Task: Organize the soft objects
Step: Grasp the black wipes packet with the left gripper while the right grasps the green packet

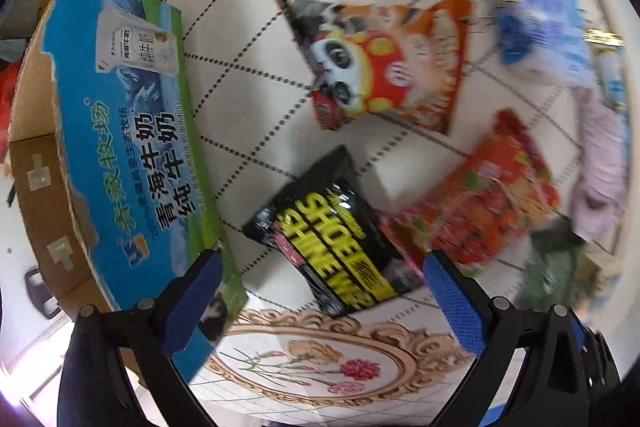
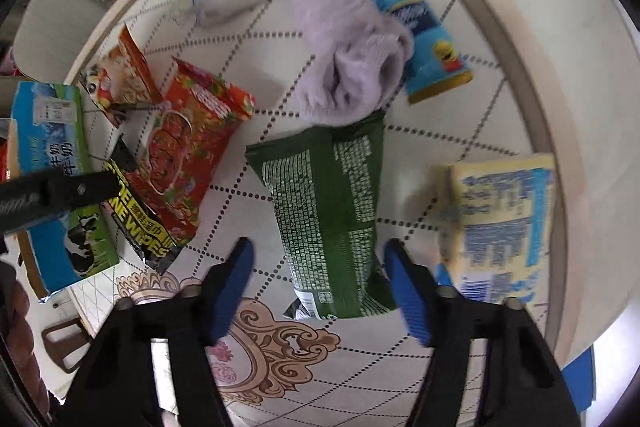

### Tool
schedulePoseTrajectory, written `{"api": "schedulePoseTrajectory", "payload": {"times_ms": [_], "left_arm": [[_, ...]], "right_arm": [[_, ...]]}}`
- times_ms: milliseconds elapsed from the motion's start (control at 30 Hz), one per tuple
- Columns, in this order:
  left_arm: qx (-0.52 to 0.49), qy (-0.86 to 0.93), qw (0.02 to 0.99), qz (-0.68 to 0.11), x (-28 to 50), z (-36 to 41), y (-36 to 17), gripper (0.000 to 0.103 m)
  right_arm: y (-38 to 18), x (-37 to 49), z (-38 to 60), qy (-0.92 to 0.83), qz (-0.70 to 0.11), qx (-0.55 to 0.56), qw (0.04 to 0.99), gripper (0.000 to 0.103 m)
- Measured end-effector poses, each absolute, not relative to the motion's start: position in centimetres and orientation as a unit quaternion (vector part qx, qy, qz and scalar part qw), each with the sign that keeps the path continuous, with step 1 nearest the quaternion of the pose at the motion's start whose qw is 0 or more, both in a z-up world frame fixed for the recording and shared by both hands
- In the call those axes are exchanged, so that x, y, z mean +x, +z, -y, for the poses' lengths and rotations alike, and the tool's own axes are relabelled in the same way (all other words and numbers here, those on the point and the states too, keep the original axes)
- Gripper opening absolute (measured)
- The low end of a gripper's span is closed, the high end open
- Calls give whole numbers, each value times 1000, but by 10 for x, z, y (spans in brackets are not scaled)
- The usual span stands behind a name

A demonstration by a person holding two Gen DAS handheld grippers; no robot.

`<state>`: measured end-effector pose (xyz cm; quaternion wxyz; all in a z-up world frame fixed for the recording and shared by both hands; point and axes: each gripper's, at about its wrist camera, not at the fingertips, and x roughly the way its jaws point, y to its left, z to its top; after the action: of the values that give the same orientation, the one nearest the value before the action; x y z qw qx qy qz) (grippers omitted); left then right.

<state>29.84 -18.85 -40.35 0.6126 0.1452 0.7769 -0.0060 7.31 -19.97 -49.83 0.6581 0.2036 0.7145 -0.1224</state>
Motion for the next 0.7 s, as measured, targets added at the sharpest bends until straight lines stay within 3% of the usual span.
{"api": "schedulePoseTrajectory", "payload": {"times_ms": [200, 367, 467, 533, 600, 700], "left_arm": [[167, 17, 607, -777, 302, 188, -427, 103], [124, 15, 594, -795, 297, 182, -442, 103], [93, 8, 601, -794, 291, 173, -444, 91], [98, -10, 614, -783, 283, 175, -441, 74], [123, -27, 626, -769, 276, 181, -436, 67], [133, -73, 626, -765, 259, 189, -434, 66]], "right_arm": [[-514, 75, 190, -122, -718, 194, 657, 63], [-527, 74, 185, -126, -725, 191, 650, 61], [-539, 70, 183, -116, -734, 194, 640, 55], [-544, 68, 178, -120, -734, 188, 642, 52], [-547, 64, 172, -120, -735, 182, 642, 49], [-549, 60, 163, -115, -741, 174, 639, 47]]}}
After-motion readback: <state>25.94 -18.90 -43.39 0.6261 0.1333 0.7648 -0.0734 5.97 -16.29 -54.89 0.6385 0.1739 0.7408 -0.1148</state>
